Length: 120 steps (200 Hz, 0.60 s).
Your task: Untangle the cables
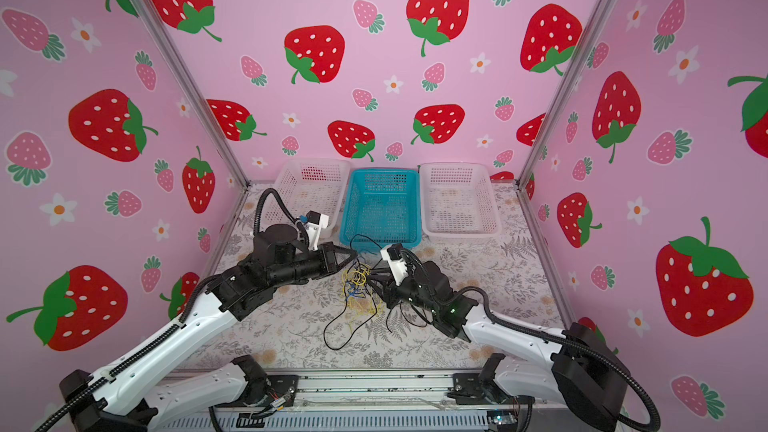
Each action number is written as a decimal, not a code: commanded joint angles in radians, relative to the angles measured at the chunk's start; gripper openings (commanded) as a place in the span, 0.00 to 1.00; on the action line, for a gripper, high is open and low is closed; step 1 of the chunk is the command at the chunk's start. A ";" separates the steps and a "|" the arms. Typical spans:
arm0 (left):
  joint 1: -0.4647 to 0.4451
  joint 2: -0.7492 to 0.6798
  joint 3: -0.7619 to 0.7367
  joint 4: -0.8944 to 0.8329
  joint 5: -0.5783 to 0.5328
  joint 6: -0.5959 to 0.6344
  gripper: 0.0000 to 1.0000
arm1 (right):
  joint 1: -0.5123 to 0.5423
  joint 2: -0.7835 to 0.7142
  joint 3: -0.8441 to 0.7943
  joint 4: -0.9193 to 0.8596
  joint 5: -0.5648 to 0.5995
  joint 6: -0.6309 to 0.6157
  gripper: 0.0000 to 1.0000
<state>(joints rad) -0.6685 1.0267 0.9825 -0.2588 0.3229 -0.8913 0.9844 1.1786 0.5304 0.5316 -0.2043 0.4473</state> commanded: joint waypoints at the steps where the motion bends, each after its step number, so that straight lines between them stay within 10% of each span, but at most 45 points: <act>1: 0.001 -0.028 0.010 0.055 0.013 -0.011 0.00 | 0.002 0.041 0.030 0.042 0.015 -0.001 0.22; 59: 0.014 -0.085 0.076 -0.026 -0.020 0.038 0.00 | 0.001 0.078 0.006 0.054 0.078 0.020 0.00; 120: 0.097 -0.127 0.290 -0.097 0.025 0.064 0.00 | -0.046 0.164 -0.097 0.084 0.121 0.114 0.00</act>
<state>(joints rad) -0.5930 0.9161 1.1431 -0.3710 0.3168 -0.8528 0.9565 1.3048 0.4812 0.6113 -0.1207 0.5011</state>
